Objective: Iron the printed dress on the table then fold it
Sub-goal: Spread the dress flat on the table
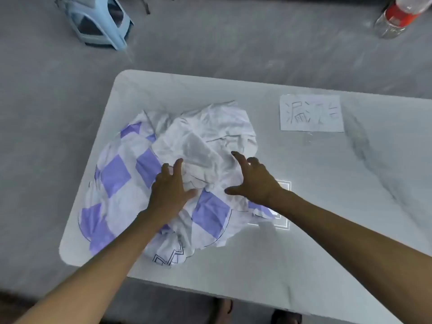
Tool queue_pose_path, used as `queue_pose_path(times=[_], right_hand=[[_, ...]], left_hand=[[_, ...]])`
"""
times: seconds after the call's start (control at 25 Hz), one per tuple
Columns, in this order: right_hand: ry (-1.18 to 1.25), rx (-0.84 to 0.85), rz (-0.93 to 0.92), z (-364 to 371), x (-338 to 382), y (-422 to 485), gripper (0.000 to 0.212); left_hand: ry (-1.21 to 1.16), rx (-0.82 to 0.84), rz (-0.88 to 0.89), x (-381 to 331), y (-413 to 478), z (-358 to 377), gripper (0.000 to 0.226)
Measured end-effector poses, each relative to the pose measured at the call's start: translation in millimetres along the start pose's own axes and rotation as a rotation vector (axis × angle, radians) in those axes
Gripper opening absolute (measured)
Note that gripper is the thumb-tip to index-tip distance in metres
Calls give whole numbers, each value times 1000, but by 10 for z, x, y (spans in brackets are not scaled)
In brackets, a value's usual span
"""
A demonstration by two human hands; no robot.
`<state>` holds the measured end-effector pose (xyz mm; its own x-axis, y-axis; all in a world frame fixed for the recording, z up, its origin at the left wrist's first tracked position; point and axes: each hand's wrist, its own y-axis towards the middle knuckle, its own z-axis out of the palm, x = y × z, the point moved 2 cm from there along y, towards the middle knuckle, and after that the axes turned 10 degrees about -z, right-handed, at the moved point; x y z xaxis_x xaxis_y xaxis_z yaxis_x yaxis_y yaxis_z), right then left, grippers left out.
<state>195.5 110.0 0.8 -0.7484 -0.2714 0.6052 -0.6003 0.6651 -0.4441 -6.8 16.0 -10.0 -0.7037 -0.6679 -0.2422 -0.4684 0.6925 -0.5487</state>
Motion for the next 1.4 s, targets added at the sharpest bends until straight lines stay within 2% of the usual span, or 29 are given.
queue_pose_path(times=[0.08, 0.12, 0.2, 0.32, 0.44, 0.52, 0.56, 0.72, 0.8, 0.88, 0.96, 1.04, 1.12, 1.2, 1.28, 1.36, 1.4], right_hand=[[-40, -26, -9, 311, -152, 261, 109], [-56, -29, -19, 472, -218, 355, 106], [-90, -117, -45, 738, -340, 491, 85], [-63, -324, -104, 883, -513, 582, 38], [258, -375, -103, 757, -654, 502, 9], [527, -390, -137, 535, -733, 281, 10], [585, -422, -183, 415, -756, 123, 11], [662, -622, -384, -64, -883, -786, 18], [619, -728, -450, -238, -934, -1325, 14], [599, -826, -447, -338, -1049, -1787, 19], [595, -866, -350, -323, -1287, -2105, 35], [529, -837, -193, -192, -1592, -2380, 49], [342, -775, -88, 3, -1920, -2539, 46], [134, -722, -60, 112, -2162, -2614, 37], [-12, -762, -46, 76, -2277, -2599, 34], [-99, -819, -61, -4, -2276, -2436, 31], [-138, -800, -62, -17, -2222, -2277, 42]], left_hand=[[82, -28, -16, 102, 219, 343, 86], [122, -33, -18, 145, 296, 525, 85], [114, -84, -37, 176, 347, 766, 73], [37, -241, -9, 133, 393, 929, 42], [-239, -234, 12, -7, 296, 974, 19], [-413, -259, 84, -181, 93, 936, 4], [-473, -265, 134, -286, -31, 912, 8], [-736, -156, 400, -815, -725, 970, 23], [-814, -149, 522, -1024, -1186, 993, 27], [-927, -147, 537, -1132, -1577, 916, 29], [-1020, -94, 453, -1170, -1826, 788, 17], [-1053, -2, 355, -1231, -2018, 730, 12], [-1027, -2, 328, -1298, -2072, 742, 13], [-1097, -53, 364, -1436, -2061, 680, 14], [-1191, -124, 428, -1576, -2007, 586, 14], [-1151, -131, 514, -1715, -1838, 641, 11], [-1080, -104, 553, -1765, -1706, 760, 15]])
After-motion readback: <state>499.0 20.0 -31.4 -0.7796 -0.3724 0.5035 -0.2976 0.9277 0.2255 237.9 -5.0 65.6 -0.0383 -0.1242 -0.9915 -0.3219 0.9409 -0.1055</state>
